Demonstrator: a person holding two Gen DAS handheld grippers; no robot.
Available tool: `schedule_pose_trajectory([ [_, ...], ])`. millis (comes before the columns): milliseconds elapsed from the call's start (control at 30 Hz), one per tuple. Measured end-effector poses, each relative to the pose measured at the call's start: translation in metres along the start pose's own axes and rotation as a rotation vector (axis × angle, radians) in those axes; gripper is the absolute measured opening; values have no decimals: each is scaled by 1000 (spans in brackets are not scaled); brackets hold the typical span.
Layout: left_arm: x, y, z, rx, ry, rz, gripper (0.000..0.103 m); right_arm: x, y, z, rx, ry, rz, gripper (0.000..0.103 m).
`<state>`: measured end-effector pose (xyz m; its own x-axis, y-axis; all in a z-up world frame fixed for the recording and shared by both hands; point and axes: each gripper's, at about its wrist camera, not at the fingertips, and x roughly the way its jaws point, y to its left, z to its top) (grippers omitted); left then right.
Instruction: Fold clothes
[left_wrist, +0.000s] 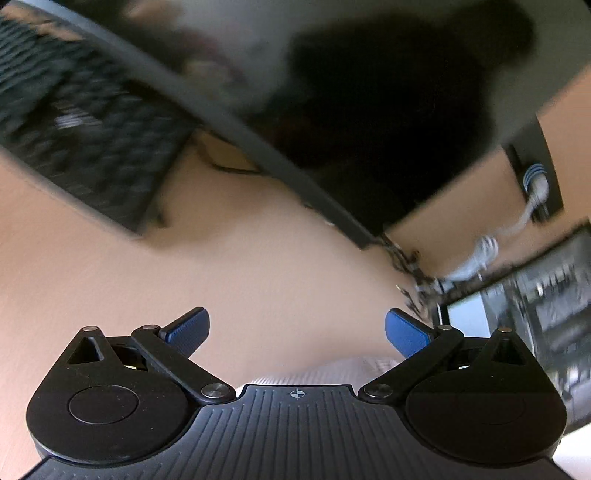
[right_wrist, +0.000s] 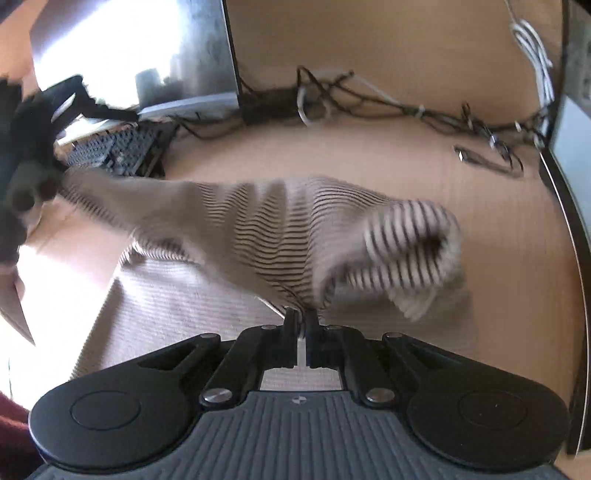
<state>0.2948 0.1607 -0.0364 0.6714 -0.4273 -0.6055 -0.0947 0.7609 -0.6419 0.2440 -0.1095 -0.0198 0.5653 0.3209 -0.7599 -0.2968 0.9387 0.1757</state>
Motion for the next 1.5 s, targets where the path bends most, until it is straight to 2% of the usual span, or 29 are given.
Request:
schedule_pose_trajectory([
  [67,15,-17,-5,87,48,-3,103,1,-1,-4,4,27,-6,4],
  [133,25,-31,-17,210,106,28,103,-9,2,-5,-31,22,9,4],
  [233,29,-38,-45,380,187,88,103,-35,3,0,-66,-26,51,7],
  [300,27,-34,-61,440,245,127,103,-54,-1,10,-52,-65,64,21],
  [367,22,-28,-74,473,291,161,103,-70,-9,20,-14,-113,32,61],
  [400,18,-24,-78,468,310,164,103,-72,-14,23,10,-132,11,65],
  [467,7,-15,-81,395,331,126,103,-68,-27,30,55,-151,-33,69],
  [533,-2,-5,-83,304,353,73,103,-55,-43,35,97,-130,-82,70],
  [633,-4,10,-83,83,390,-79,103,-22,-67,38,183,-64,-57,70],
  [767,14,13,-87,-17,418,-121,103,6,-85,35,272,-12,9,73],
  [800,19,14,-88,-42,424,-132,101,6,-86,35,282,-13,28,73],
  [833,23,14,-88,-62,427,-144,89,9,-86,36,270,-16,34,73],
  [900,29,15,-86,-83,423,-142,75,12,-84,37,260,-16,47,66],
  [933,34,16,-84,-92,422,-133,62,14,-84,36,261,-13,53,56],
  [967,41,18,-82,-99,421,-124,56,16,-83,36,263,-9,60,46],
  [1000,45,18,-77,-95,410,-116,48,21,-83,40,265,-12,66,42],
  [1033,47,15,-67,-77,384,-109,43,22,-82,43,264,-16,69,39],
  [1133,52,7,-38,-20,304,-90,37,25,-83,63,256,-69,72,32],
  [1267,48,-3,3,37,193,-97,38,23,-90,83,253,-123,80,31],
  [1400,48,3,-5,72,253,-32,39,39,-97,72,210,-38,-1,33],
  [1500,44,8,-21,85,287,-10,40,41,-97,57,196,-26,-54,45],
])
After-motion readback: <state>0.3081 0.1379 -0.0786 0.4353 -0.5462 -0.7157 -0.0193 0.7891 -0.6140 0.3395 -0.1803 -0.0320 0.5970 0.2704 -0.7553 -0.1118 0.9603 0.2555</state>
